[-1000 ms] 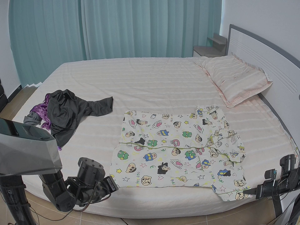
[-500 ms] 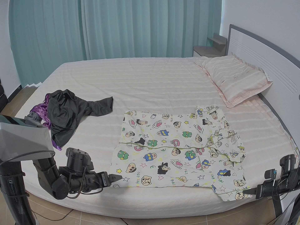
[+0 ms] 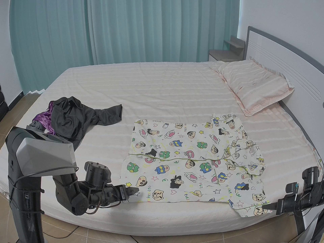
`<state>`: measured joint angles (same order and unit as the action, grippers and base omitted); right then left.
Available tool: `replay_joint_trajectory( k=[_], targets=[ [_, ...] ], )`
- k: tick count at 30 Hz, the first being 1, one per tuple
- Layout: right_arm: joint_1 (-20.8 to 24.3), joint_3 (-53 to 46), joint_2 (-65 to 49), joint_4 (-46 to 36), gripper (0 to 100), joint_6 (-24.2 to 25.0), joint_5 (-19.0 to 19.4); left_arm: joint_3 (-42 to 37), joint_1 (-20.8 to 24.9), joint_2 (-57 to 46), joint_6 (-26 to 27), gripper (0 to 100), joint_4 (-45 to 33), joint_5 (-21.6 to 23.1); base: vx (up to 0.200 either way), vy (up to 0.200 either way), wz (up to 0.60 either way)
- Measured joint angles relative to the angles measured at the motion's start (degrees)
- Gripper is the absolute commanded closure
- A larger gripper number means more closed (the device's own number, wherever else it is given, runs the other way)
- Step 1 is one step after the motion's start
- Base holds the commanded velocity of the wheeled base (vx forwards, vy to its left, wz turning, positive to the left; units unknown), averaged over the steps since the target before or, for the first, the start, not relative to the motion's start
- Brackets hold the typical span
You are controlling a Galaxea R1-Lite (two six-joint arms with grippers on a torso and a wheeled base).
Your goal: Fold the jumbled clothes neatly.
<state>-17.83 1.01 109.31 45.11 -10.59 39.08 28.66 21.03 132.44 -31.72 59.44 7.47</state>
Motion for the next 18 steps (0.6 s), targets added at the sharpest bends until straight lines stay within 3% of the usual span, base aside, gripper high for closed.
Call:
replay_joint_trajectory(
  k=[10, 11, 18],
  targets=[
    [0.0, 0.0, 0.0, 0.1, 100, 0.1, 0.3, 2.3, 1.4, 2.6, 0.0, 0, 0.4, -1.6, 0.0, 0.0, 0.0],
    [0.0, 0.0, 0.0, 0.0, 100, 0.1, 0.4, 2.5, 1.5, 2.8, 0.0, 100, 0.3, -2.1, 0.0, 0.0, 0.0],
    [0.0, 0.0, 0.0, 0.0, 100, 0.1, 0.3, 2.6, 1.9, 3.4, -0.1, 100, 0.1, -3.5, 0.0, 0.0, 0.0]
  ],
)
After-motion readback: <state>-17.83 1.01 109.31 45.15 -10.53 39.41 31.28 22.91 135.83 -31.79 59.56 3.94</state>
